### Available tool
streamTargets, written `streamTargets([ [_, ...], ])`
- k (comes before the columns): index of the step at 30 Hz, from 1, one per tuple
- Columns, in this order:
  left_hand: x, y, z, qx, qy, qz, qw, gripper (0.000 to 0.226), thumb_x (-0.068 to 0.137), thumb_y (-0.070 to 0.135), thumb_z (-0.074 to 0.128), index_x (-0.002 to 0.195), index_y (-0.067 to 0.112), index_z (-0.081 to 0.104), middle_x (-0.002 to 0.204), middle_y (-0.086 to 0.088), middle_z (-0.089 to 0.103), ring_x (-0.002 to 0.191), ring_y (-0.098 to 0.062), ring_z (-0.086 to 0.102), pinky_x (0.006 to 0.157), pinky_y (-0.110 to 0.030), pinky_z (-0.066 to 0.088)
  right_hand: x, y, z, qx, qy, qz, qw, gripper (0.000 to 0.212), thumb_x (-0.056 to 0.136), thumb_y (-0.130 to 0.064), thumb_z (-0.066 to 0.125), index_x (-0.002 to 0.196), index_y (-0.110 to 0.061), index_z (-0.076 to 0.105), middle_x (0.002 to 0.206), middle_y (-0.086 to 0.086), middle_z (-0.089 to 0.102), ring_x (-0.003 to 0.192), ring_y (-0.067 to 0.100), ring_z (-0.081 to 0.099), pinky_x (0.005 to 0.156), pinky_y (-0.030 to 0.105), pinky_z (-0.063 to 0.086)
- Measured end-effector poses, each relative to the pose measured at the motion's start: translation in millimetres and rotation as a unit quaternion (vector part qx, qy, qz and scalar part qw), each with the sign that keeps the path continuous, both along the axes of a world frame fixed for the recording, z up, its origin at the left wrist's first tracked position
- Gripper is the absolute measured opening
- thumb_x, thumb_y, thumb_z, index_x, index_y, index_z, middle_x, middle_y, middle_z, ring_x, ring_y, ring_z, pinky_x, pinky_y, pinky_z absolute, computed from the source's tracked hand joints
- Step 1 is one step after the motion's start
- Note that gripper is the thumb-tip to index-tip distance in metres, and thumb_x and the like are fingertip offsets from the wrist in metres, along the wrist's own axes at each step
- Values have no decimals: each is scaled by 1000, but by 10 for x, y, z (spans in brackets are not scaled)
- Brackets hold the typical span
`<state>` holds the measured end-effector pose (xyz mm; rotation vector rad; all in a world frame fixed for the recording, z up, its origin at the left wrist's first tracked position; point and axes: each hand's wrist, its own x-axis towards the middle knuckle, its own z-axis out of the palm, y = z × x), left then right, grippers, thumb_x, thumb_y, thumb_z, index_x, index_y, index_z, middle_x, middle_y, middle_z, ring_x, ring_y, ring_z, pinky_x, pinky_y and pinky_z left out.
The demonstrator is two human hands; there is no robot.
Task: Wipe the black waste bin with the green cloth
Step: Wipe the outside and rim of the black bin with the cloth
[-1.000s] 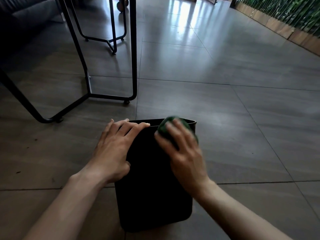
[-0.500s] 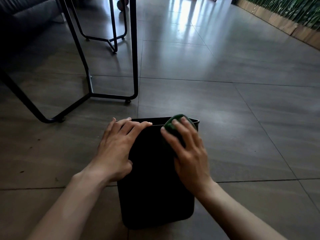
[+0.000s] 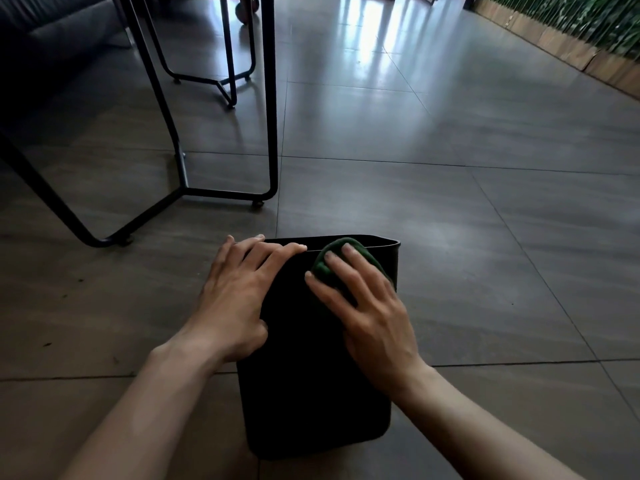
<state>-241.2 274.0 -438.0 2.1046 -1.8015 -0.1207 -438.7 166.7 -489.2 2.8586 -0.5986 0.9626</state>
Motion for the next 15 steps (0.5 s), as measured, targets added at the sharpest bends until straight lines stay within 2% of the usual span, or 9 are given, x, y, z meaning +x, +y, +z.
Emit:
streamTargets([
  [2, 3, -2, -7, 2, -5, 2, 1000, 108, 59, 6, 66, 149, 45, 23, 142, 20, 39, 149, -16, 18, 125, -41, -1, -38, 131, -169, -45, 38, 48, 997, 38, 107, -21, 50, 144, -24, 58, 151, 13, 55, 148, 35, 42, 118, 47, 40],
  [4, 3, -6, -4, 8, -11, 4, 1000, 110, 58, 6, 68, 149, 45, 22, 143, 20, 38, 149, -16, 17, 125, -40, -2, -209, 316, -438, -103, 109, 137, 979, 35, 108, -19, 46, 139, -26, 62, 146, 9, 61, 143, 35, 49, 114, 45, 43],
  [6, -3, -6, -3, 8, -6, 2, 1000, 109, 58, 8, 69, 149, 46, 22, 143, 20, 38, 150, -15, 16, 125, -41, -3, -417, 462, -619, -147, 190, 198, 950, 35, 109, -19, 44, 135, -31, 64, 140, 1, 66, 137, 29, 56, 107, 40, 49],
  [8, -3, -4, -6, 7, -2, 2, 1000, 109, 59, 9, 69, 149, 47, 21, 143, 22, 36, 150, -13, 14, 125, -41, -4, -575, 504, -634, -154, 224, 214, 938, 33, 108, -22, 47, 133, -36, 64, 135, -4, 68, 131, 24, 61, 100, 35, 53],
  [10, 1, -3, -9, 4, 0, 2, 1000, 110, 59, 8, 70, 148, 48, 19, 142, 23, 34, 150, -12, 12, 125, -39, -6, -652, 466, -482, -65, 197, 209, 956, 31, 106, -21, 52, 133, -32, 63, 133, 2, 67, 124, 25, 64, 98, 35, 53],
  [12, 9, 3, -10, 1, 4, 2, 1000, 111, 58, 8, 72, 147, 49, 19, 141, 22, 35, 150, -12, 13, 125, -41, -7, -686, 341, -196, 119, 110, 160, 974, 33, 98, -12, 62, 129, -25, 64, 128, 5, 64, 115, 26, 64, 96, 33, 52],
  [13, 19, 7, -11, 2, 8, 1, 1000, 110, 58, 8, 72, 146, 50, 19, 140, 21, 36, 150, -13, 13, 125, -42, -6, -684, 246, -19, 218, 48, 112, 968, 38, 89, -8, 66, 124, -25, 65, 122, 1, 64, 109, 21, 65, 93, 30, 53],
  [15, 56, 26, -9, 3, 19, 2, 1000, 107, 58, 11, 72, 143, 50, 21, 137, 19, 36, 150, -13, 15, 125, -44, -6, -679, -12, 320, 377, -83, -1, 923, 37, 76, -9, 65, 108, -27, 68, 103, -9, 71, 95, 10, 69, 81, 24, 56],
])
